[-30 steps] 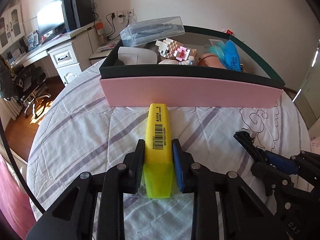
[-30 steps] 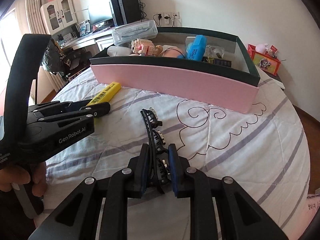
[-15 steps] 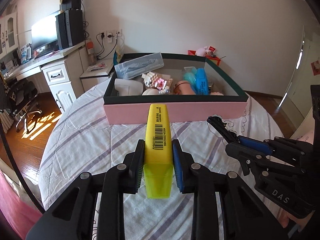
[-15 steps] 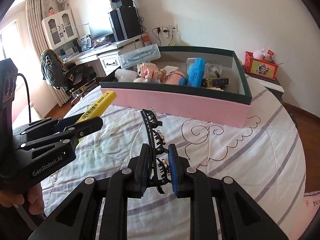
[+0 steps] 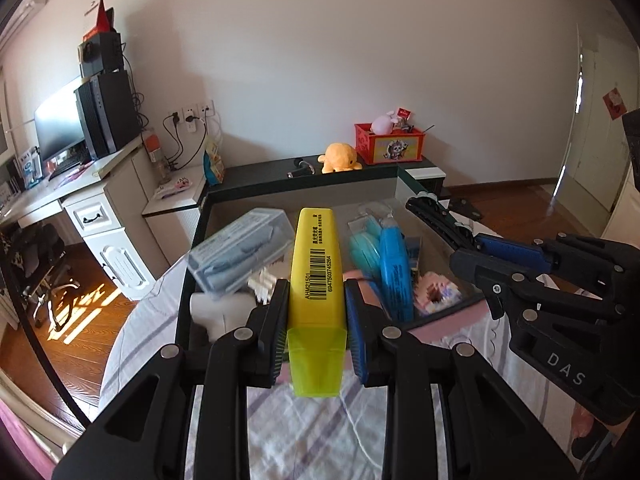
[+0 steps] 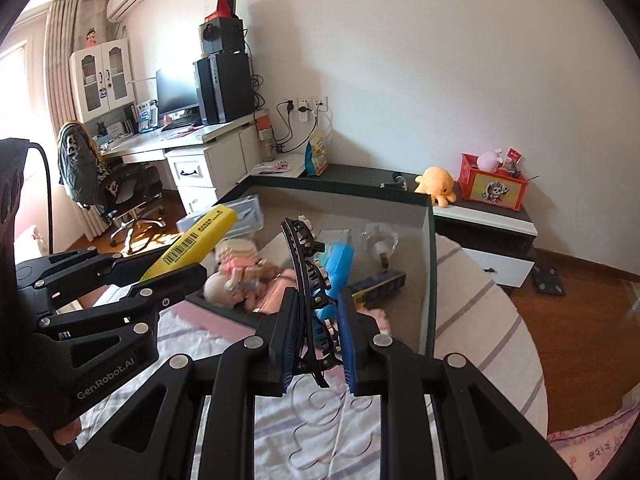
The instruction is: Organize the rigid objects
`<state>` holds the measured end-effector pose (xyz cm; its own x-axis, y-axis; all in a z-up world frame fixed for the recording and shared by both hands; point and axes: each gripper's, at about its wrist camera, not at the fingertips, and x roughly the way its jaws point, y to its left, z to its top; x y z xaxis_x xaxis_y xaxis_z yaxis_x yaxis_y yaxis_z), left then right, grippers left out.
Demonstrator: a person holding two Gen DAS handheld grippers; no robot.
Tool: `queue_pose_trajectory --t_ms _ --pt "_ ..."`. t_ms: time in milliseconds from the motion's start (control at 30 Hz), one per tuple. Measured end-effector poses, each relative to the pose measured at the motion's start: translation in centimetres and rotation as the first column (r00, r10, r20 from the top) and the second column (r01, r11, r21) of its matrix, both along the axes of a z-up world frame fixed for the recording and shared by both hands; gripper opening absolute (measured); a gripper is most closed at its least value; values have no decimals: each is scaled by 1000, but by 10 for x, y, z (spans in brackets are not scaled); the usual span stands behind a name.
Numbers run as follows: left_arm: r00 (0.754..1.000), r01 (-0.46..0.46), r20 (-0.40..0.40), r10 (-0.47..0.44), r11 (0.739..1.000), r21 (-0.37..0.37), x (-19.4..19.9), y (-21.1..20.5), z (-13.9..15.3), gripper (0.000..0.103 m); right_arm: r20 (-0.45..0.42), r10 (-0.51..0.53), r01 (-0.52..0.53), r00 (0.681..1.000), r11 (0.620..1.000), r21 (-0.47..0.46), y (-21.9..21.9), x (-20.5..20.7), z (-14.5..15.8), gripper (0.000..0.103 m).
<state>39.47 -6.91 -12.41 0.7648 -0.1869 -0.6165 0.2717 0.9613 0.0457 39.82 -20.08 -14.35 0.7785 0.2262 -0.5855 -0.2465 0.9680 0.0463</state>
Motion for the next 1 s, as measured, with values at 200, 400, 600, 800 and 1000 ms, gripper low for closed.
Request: queue_pose_trajectory --t_ms 200,400,600,800,1000 --pt "998 12 -66 -10 1000 26 61 -17 -15 27 -41 -91 89 995 995 -46 -12 50 -21 20" --pt "992 17 -125 -11 999 47 86 -29 -40 27 -69 -141 136 988 988 -76 -20 69 -42 20" --pt "996 12 -94 -7 999 47 83 -32 -42 41 -65 -136 134 989 991 -31 -26 66 -42 41" --pt "1000 15 -23 -14 1000 10 55 -25 -20 57 -13 -206 206 978 978 -17 -33 38 -19 86" --pt "994 -57 90 61 997 -45 21 -10 1 103 -1 -184 183 983 980 77 -45 1 0 88"
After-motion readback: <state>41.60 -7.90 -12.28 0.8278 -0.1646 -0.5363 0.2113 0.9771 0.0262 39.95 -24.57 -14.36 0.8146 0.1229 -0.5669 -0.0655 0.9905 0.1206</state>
